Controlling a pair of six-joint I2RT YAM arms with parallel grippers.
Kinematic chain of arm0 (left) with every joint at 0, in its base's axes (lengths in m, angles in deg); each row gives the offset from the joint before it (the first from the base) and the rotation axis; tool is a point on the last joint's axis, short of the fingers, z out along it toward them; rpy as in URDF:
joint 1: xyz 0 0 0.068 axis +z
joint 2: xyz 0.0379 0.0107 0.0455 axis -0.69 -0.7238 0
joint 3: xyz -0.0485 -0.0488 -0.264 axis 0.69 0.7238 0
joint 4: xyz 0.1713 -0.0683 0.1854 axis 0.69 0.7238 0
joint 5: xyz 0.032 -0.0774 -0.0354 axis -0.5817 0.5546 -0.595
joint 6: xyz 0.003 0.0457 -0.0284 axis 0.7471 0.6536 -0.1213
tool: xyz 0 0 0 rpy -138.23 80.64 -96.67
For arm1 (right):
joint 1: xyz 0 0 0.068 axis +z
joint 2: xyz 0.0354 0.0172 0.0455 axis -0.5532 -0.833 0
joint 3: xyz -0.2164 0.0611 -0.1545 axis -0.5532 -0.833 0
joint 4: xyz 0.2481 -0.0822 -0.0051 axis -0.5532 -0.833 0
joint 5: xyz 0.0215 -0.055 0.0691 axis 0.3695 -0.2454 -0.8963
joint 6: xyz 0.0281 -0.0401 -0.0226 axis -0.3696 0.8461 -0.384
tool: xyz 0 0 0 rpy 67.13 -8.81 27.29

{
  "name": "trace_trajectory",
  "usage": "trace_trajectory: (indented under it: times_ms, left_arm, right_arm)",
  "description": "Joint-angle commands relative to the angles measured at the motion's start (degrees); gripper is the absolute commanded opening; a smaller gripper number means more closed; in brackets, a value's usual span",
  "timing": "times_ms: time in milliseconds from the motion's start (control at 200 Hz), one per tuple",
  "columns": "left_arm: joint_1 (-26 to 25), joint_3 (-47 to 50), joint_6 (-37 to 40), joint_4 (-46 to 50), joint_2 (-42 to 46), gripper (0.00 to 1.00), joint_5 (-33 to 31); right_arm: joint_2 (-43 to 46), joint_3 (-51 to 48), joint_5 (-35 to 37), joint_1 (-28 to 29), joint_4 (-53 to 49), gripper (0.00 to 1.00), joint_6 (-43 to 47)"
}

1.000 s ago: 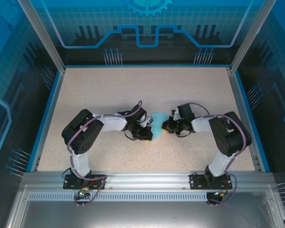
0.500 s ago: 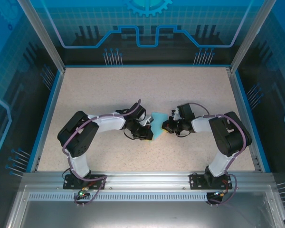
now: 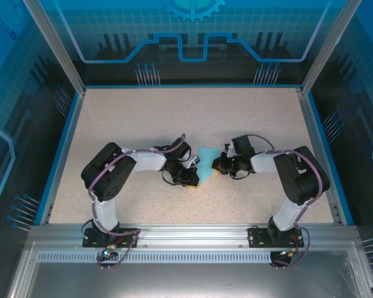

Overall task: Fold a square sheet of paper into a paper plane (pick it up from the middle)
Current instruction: Third fold the triangle at the center of the table.

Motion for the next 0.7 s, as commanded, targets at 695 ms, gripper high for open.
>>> trace_trajectory:
  times_ms: [695]
  left_arm:
    - [1.2,-7.7,-0.7,2.5,6.7,0.04,-3.0]
  right_arm:
    - [5.7,3.6,1.2,0.7,-8.8,0.1,2.5]
